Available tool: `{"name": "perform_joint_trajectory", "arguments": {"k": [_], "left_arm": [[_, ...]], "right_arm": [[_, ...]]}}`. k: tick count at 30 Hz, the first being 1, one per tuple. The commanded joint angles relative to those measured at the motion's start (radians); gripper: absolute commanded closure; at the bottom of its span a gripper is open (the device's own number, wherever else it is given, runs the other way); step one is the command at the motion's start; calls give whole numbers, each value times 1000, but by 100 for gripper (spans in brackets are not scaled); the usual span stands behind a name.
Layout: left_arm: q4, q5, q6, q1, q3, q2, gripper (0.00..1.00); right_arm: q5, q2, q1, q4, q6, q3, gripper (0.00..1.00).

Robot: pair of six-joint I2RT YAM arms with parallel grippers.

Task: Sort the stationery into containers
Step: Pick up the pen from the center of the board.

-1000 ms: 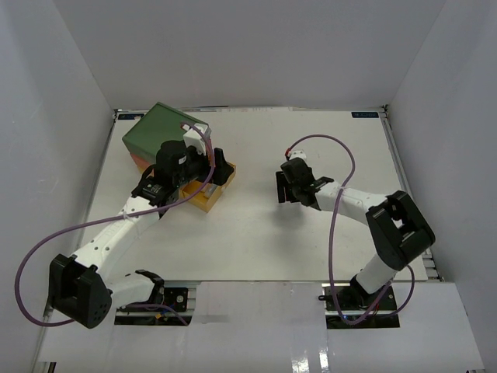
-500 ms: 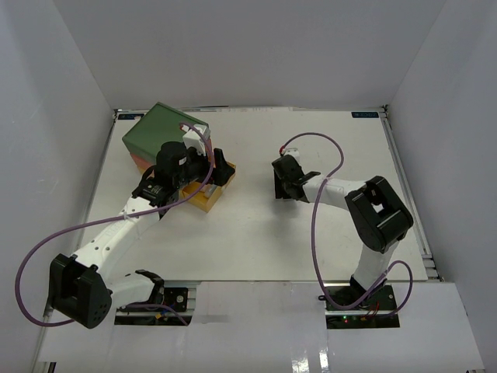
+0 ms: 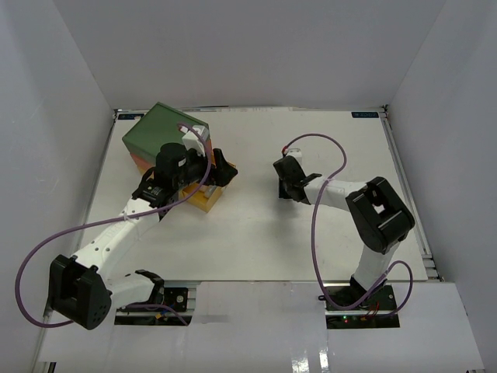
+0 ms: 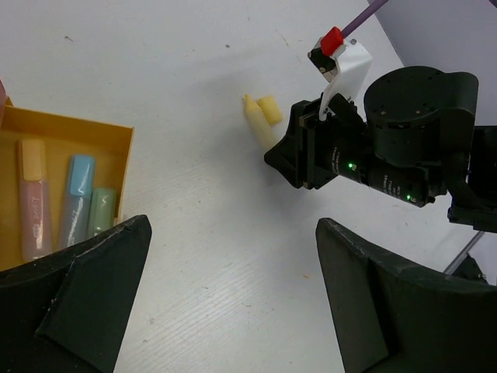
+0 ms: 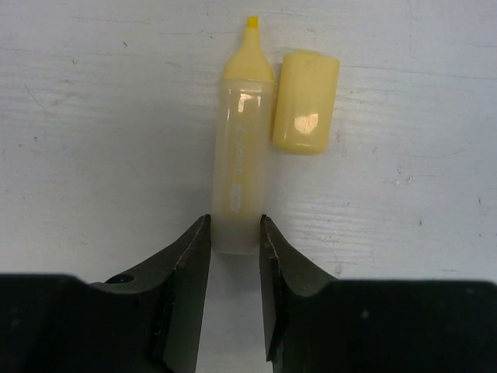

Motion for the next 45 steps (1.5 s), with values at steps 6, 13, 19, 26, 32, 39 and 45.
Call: {"name": "perform_joint_trajectory", "arguments": {"k": [6, 13, 19, 26, 32, 39, 45], "left_arm": [[56, 55, -226, 4, -60, -55, 2], [241, 63, -445, -7, -136, -49, 2], [303, -31, -484, -89, -120, 0, 2], [346, -157, -477, -174, -97, 45, 2], [367, -229, -479, -205, -68, 100, 4], [384, -249, -462, -228, -11, 176, 12], [389, -249, -465, -252, 14, 238, 22]], "right_arm": [[-44, -173, 46, 48, -15, -83, 80], [-100, -396, 134, 270, -38, -196, 83], [-108, -509, 200, 444, -61, -278, 83], [-97, -570, 238, 546, -78, -327, 83], [-93, -576, 257, 573, -96, -339, 84], [-94, -592, 270, 614, -101, -359, 84], [-90, -607, 275, 614, -99, -365, 84]]}}
